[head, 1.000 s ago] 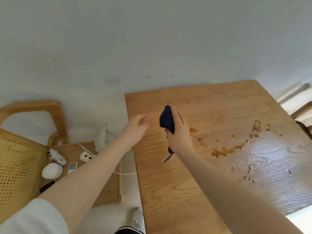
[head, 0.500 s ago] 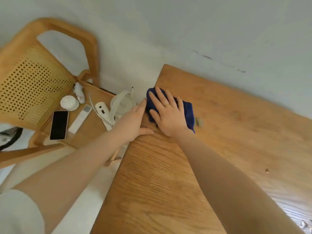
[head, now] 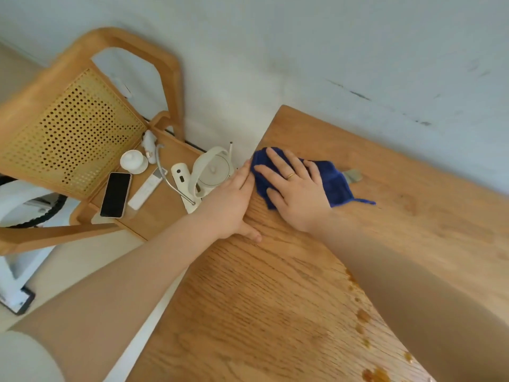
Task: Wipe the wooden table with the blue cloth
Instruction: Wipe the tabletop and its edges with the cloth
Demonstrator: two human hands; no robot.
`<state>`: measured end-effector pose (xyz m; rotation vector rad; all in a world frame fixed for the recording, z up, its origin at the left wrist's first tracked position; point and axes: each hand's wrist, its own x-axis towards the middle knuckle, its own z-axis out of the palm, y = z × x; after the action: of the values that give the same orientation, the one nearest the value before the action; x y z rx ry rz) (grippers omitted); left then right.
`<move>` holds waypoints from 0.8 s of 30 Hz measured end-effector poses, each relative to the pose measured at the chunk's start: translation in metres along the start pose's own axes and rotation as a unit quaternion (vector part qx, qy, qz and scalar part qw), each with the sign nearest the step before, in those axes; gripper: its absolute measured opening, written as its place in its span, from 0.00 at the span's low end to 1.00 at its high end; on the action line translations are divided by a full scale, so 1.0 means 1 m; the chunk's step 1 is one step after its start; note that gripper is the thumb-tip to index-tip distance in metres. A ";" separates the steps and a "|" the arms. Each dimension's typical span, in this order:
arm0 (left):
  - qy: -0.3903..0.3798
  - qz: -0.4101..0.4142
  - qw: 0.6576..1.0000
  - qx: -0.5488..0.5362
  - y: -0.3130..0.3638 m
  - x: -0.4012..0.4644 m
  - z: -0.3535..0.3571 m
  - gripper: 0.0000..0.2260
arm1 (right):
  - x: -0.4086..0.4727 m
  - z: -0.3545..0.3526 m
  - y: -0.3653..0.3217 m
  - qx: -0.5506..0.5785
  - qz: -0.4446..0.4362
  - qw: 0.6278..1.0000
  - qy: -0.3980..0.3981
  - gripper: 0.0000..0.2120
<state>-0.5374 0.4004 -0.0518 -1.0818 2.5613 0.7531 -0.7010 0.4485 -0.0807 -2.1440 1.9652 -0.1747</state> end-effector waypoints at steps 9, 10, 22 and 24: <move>-0.016 0.015 1.000 0.010 -0.005 0.006 0.002 0.60 | 0.067 -0.013 0.056 -0.017 0.183 0.982 0.043 0.21; -0.017 0.015 1.000 0.013 -0.005 0.005 0.002 0.60 | 0.070 -0.012 0.054 -0.012 0.197 0.979 0.042 0.21; -0.016 -0.006 0.999 0.044 0.007 0.002 -0.004 0.60 | -0.019 -0.002 0.000 -0.018 0.123 0.992 -0.007 0.28; -0.017 0.000 0.999 0.041 0.005 0.005 -0.004 0.60 | 0.002 -0.008 0.033 -0.022 0.186 0.982 0.021 0.25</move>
<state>-0.5442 0.3980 -0.0487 -1.0343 2.5392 0.6542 -0.7345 0.4432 -0.0809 -1.7656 2.3690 -0.1124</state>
